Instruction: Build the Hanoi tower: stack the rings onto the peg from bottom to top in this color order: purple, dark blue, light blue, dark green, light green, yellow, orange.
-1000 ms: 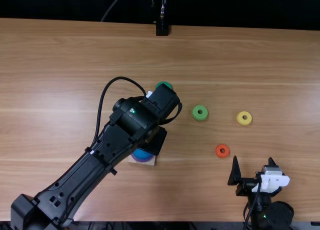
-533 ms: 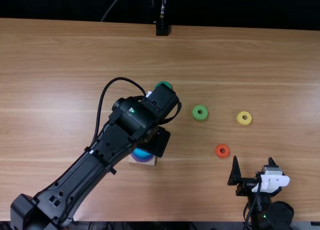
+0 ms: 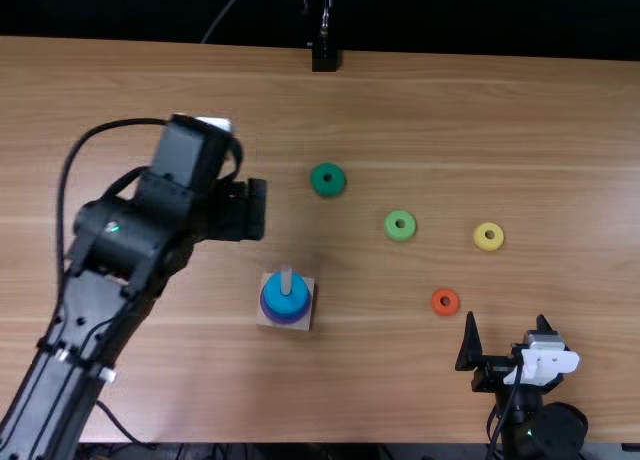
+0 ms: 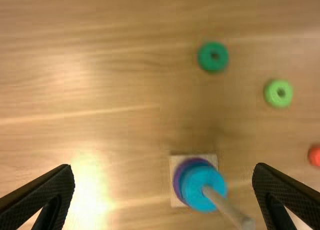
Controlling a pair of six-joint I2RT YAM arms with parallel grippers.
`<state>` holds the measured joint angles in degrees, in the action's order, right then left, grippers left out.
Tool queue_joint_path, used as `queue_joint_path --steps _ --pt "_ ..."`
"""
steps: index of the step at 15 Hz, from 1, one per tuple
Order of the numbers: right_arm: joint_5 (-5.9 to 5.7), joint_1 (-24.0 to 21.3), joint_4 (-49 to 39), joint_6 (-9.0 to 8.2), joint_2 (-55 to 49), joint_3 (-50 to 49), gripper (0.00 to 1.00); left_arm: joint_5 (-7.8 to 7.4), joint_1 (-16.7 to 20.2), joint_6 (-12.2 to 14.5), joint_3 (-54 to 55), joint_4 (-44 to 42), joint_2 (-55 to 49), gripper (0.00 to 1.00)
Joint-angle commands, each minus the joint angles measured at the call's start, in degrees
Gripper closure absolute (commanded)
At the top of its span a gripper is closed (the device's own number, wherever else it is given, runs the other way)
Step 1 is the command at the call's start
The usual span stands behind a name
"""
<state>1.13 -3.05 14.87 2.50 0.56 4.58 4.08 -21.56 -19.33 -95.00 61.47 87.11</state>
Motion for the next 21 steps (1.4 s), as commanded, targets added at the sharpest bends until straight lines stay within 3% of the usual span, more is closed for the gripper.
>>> queue_joint_path --steps 1,3,7,8,10,12,13,15,16,21 --pt "0.35 -0.6 4.3 -0.08 -0.6 -3.8 0.0 -0.07 3.4 0.6 5.2 -2.3 -3.1 0.0" --pt "0.35 -0.6 4.3 -0.18 -0.6 -3.8 0.0 -1.02 8.4 0.6 14.1 -9.9 -8.2 0.0" --pt "0.35 -0.6 4.3 -0.08 -0.6 -3.8 0.0 -6.19 16.4 0.7 35.9 -30.4 -21.4 0.0" --pt "0.35 -0.6 4.3 -0.08 -0.6 -3.8 0.0 -6.61 16.8 0.7 41.7 -35.6 -25.4 0.0" --pt "0.35 -0.6 4.3 -0.08 -0.6 -3.7 0.0 -6.5 17.0 0.6 51.2 -41.4 -33.5 0.0" --pt "0.35 -0.6 4.3 -0.08 -0.6 -3.8 0.0 -5.87 17.0 1.2 58.1 -41.9 -41.7 0.0" --pt "0.35 -0.6 4.3 -0.08 -0.6 -3.8 0.0 -5.97 17.0 4.3 61.4 -41.7 -45.4 0.0" --pt "0.35 -0.6 4.3 -0.08 -0.6 -3.7 0.0 -6.4 17.0 14.0 67.6 -41.9 -53.3 0.0" --pt "0.35 -0.6 4.3 -0.18 -0.6 -3.8 0.0 -6.4 17.0 16.1 70.6 -41.9 -56.7 0.0" --pt "0.35 -0.6 4.3 -0.08 -0.6 -3.8 0.0 -5.76 17.8 16.2 82.0 -41.6 -73.4 0.0"
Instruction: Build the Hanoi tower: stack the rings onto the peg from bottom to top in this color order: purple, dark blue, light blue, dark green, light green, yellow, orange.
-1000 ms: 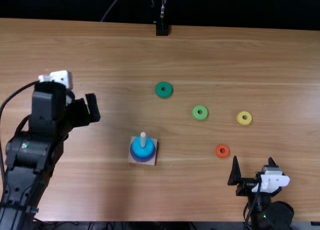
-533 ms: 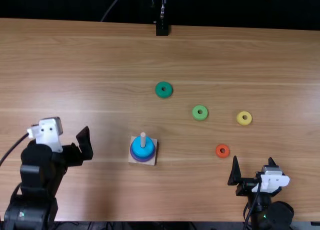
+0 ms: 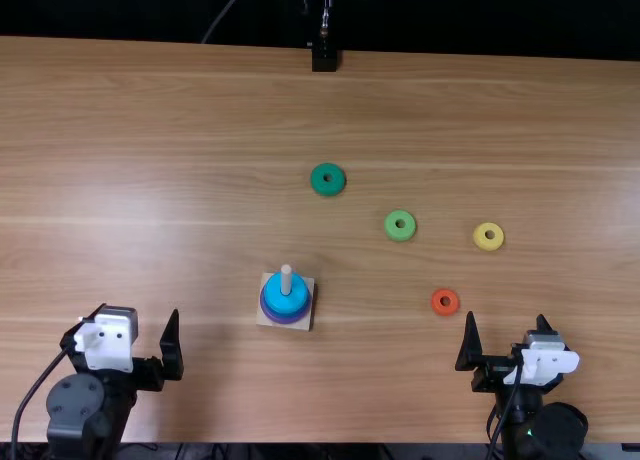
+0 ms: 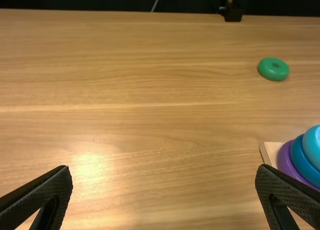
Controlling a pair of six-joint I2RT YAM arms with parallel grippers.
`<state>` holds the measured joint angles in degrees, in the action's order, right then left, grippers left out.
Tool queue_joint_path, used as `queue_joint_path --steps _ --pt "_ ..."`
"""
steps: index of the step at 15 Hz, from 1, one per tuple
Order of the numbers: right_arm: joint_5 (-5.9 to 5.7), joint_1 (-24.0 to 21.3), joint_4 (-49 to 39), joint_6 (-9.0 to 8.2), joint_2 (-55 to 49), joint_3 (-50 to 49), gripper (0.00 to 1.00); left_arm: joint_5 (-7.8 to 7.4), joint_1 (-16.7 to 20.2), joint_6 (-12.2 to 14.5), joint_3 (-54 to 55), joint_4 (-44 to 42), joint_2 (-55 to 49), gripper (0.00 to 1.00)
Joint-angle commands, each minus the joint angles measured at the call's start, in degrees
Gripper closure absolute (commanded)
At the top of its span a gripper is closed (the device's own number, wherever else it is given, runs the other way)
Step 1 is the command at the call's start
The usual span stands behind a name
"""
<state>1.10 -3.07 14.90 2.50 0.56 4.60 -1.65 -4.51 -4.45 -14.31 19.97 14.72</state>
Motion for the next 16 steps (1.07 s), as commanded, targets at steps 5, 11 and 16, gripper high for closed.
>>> queue_joint_path --steps 5,11,16 --pt "0.37 -0.5 4.3 -0.18 -0.6 -3.8 0.0 -0.04 1.3 1.4 7.4 0.7 -9.0 0.0" --pt "0.37 -0.5 4.3 -0.08 -0.6 -3.8 0.0 -0.04 1.1 1.6 12.1 0.8 -13.2 0.0" --pt "0.37 -0.5 4.3 -0.18 -0.6 -3.8 0.0 0.6 0.8 1.4 14.1 1.0 -14.7 0.0"
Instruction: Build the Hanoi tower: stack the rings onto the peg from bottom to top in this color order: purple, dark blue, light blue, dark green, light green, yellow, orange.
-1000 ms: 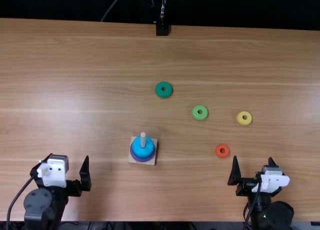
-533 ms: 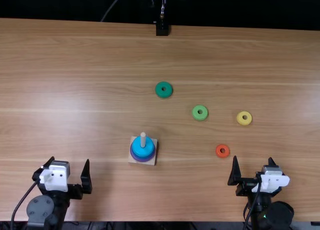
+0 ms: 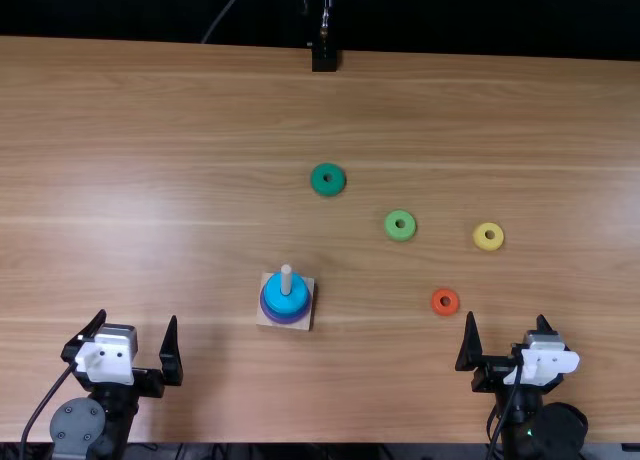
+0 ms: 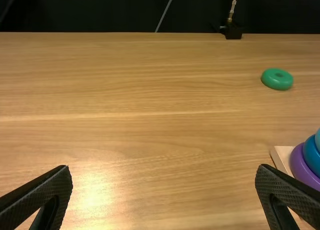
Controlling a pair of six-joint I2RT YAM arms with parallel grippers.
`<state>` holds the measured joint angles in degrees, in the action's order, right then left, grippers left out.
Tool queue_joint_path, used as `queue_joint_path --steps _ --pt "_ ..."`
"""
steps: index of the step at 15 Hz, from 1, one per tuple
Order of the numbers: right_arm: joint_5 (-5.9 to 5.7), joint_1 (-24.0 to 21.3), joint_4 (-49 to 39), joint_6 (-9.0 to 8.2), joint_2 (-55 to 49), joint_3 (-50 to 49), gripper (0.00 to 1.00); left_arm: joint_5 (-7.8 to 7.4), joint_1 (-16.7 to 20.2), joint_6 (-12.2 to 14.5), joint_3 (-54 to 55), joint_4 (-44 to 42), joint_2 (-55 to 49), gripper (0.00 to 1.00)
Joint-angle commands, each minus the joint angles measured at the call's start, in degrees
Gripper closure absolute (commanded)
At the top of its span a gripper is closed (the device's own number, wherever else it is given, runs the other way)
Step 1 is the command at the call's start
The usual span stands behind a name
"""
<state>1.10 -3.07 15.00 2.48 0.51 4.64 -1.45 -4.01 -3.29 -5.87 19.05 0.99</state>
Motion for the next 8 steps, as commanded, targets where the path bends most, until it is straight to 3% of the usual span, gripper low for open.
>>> queue_joint_path --steps 1,4,8 --pt "0.37 -0.5 4.1 -0.05 -0.5 -3.8 0.0 0.29 0.6 0.2 5.9 2.0 -1.0 0.0" --pt "0.37 -0.5 4.1 -0.16 -0.5 -3.8 0.0 0.29 0.7 0.2 5.9 8.1 -1.0 0.0" --pt "0.37 -0.5 4.1 -0.16 -0.5 -3.9 0.0 0.19 0.7 0.9 5.9 8.1 -1.0 0.0"
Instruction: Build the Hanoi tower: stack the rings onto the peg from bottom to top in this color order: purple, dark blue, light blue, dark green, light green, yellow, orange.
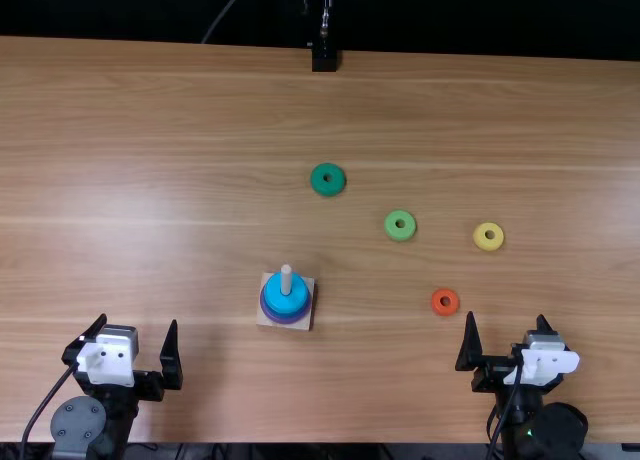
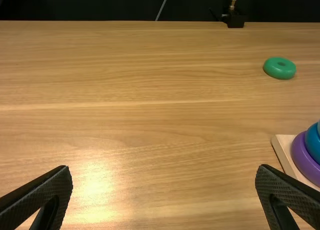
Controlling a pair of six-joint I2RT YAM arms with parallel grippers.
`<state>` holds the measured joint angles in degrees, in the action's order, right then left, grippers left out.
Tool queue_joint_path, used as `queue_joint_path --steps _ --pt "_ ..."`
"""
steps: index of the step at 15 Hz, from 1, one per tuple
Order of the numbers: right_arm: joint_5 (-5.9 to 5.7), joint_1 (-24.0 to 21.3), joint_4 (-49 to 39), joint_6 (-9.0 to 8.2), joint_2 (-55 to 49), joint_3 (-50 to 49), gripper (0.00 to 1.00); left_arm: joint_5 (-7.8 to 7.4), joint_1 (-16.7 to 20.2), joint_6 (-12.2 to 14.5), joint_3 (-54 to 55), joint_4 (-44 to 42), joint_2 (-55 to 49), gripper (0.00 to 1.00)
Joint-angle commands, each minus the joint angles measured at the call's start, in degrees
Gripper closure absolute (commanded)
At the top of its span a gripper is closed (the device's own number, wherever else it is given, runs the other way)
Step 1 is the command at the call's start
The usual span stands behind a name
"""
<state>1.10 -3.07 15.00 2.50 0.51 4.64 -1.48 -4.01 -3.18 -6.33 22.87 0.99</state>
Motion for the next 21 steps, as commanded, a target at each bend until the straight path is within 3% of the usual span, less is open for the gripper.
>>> queue_joint_path --steps 1,21 --pt "0.37 -0.5 4.1 -0.18 -0.5 -3.9 0.0 0.21 0.7 0.8 6.3 4.2 -1.0 0.0" --pt "0.48 -0.4 3.9 0.03 -0.5 -2.6 0.0 0.21 0.7 0.9 6.3 4.2 -1.0 0.0"
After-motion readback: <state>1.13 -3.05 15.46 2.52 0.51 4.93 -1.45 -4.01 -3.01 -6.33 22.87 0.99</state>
